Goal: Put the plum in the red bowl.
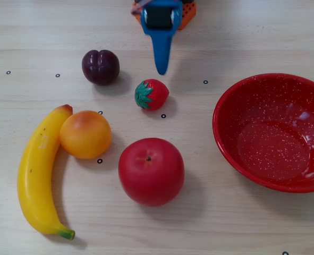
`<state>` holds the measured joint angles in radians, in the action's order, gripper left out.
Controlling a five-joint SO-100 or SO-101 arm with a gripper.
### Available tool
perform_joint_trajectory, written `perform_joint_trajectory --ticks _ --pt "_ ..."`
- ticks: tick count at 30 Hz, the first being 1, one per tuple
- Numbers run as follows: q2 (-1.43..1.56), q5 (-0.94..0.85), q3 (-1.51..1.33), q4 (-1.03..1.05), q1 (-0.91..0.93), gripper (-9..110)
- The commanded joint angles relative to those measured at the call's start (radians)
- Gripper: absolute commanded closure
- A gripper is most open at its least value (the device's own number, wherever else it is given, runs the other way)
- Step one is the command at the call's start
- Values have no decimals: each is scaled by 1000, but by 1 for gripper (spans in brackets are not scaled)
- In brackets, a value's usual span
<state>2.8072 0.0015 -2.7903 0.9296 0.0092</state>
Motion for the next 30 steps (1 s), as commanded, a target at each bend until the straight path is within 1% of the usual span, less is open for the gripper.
perform_joint_trajectory --ticks 1,4,9,15,18,20,22,23,25,27,30 --pt "-127 64 209 9 -64 101" --pt "-291 97 408 67 -126 101" --pt "-549 98 779 236 -224 101" --pt "-839 170 1223 469 -319 101" --pt "-988 179 1424 571 -373 99" --pt "-1072 238 1526 620 -414 97" --pt "-1164 247 1629 690 -451 96" --pt "-1206 279 1666 735 -468 94" --pt "-1276 370 1721 825 -508 84" --pt "-1290 482 1707 888 -546 75" --pt "-1276 643 1638 946 -603 67"
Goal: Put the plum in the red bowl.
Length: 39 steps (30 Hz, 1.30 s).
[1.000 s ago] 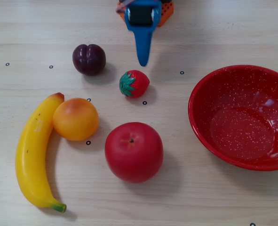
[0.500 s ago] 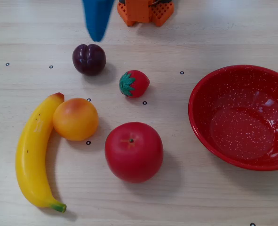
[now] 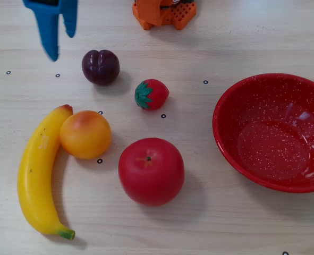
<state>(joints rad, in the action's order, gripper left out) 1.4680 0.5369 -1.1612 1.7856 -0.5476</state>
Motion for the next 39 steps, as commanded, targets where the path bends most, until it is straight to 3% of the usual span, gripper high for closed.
perform_joint_trajectory --ticks 1,10,18,26,39 --pt "74 158 -23 98 -64 66" --pt "233 442 -318 75 -167 60" --pt "316 477 -508 8 -109 57" --pt "241 627 -686 -273 -161 57" --pt "152 621 -758 -440 -133 56"
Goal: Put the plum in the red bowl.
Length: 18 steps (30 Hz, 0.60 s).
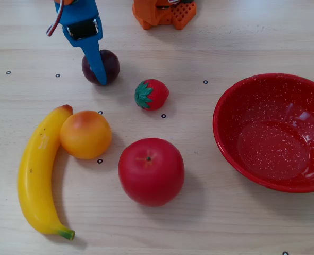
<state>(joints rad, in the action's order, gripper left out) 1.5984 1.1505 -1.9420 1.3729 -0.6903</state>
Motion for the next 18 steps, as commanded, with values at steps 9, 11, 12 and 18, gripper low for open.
perform_joint_trajectory --ticks 9,11,12,18 --pt "-15 -11 9 -98 43 56" --pt "-18 -12 6 -104 49 56" --pt "-18 -12 5 -104 52 56" --pt "-18 -21 -2 -106 69 56"
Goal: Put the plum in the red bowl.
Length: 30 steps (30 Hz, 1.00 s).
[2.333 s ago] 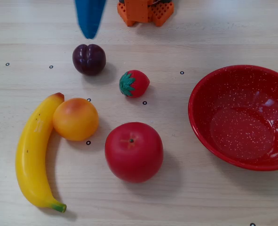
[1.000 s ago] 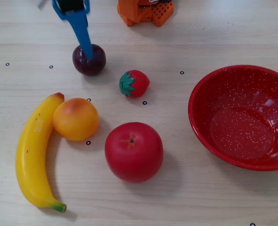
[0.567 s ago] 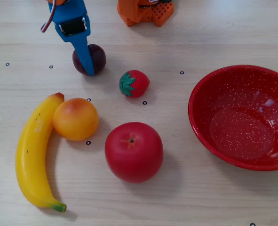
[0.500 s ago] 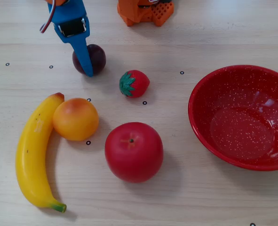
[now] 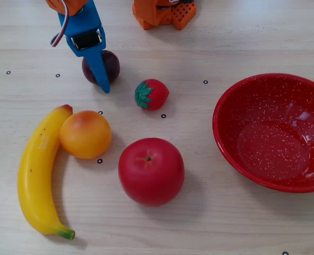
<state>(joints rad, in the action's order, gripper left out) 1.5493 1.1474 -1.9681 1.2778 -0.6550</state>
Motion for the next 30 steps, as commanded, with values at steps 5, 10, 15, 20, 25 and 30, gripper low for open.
perform_joint_trajectory --ticks 5,10,15,20,25,30 --pt "31 -17 6 -31 40 56" --pt "21 -9 0 -52 37 58" --pt "14 2 0 -58 32 63" --pt "14 11 0 -61 32 72" --pt "11 44 0 -60 32 101" --pt "28 15 74 20 26 101"
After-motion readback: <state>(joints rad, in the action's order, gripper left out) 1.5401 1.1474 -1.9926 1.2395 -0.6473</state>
